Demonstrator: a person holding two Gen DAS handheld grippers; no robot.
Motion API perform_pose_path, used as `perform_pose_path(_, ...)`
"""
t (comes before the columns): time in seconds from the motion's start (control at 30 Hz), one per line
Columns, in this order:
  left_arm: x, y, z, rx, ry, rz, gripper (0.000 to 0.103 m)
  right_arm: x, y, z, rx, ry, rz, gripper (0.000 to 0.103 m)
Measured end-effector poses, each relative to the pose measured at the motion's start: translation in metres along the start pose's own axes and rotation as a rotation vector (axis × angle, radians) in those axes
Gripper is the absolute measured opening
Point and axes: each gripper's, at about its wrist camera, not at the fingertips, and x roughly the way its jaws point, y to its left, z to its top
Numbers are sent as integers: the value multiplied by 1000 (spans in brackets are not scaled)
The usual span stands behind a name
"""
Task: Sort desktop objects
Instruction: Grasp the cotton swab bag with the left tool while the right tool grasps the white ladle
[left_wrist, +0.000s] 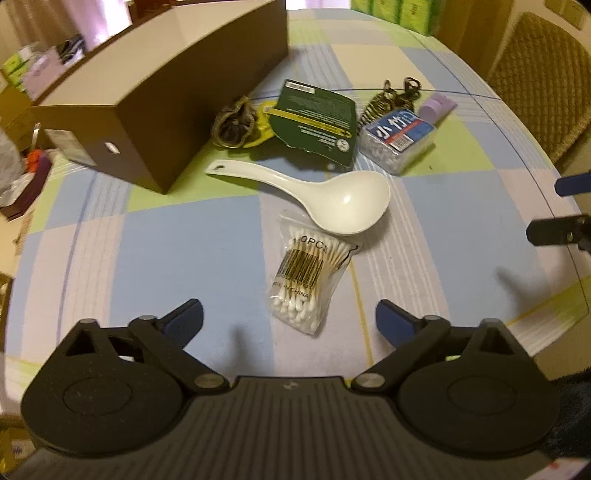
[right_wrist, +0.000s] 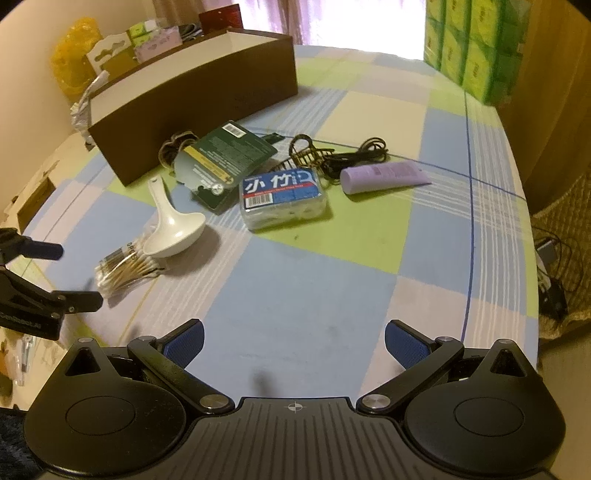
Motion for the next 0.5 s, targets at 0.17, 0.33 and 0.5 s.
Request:
perform_pose_path(0.17,12,3,6,46,-13,-39,81,4,-1,1,31,7,-10,101)
perform_pose_path(0.33,24,1,13,118,-12,-74,74,8,1,4,64,10,-10,101)
perform_pose_path(0.5,35,0,19,163,-5,-94,68,15,2,8,100,19,-10,101)
